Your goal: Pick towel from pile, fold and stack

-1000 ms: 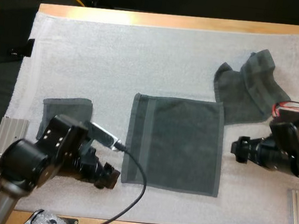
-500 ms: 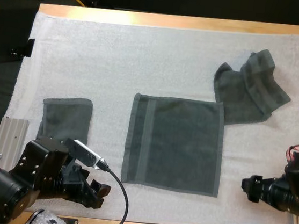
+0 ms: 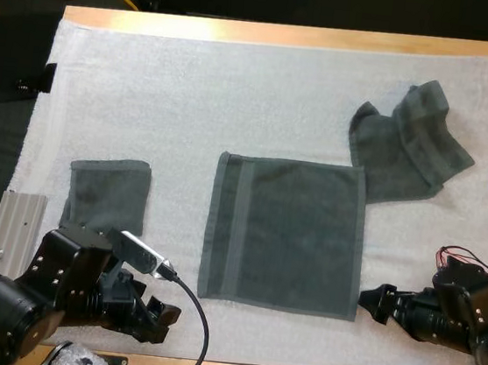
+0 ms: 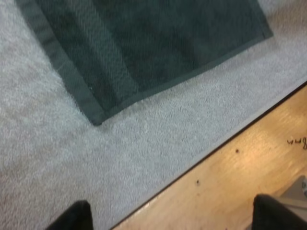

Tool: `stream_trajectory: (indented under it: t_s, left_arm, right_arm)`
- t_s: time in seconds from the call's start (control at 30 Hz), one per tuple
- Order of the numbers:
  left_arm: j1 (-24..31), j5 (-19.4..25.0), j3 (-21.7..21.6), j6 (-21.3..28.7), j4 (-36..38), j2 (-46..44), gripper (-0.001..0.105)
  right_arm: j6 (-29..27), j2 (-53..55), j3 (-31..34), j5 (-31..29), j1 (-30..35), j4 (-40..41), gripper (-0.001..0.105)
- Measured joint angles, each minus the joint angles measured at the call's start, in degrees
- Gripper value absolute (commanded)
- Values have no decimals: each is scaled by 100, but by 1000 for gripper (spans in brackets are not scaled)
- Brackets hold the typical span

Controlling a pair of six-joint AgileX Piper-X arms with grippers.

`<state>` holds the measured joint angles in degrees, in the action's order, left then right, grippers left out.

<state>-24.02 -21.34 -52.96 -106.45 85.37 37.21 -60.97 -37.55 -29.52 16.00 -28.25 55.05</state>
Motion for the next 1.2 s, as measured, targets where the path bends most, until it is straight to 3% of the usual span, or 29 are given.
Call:
stream_trajectory:
  t_s: [0.37, 0.7, 1.2]
  left_arm:
    - [0, 0, 0, 0, -3, 0, 65]
    - [0, 0, 0, 0, -3, 0, 65]
    - [0, 0, 0, 0, -3, 0, 65]
  right_arm:
    - [2130, -14, 1779, 667, 0, -2442, 78]
    - [2849, -14, 2402, 597, 0, -3414, 78]
    - [3009, -313, 2520, 563, 0, -4017, 78]
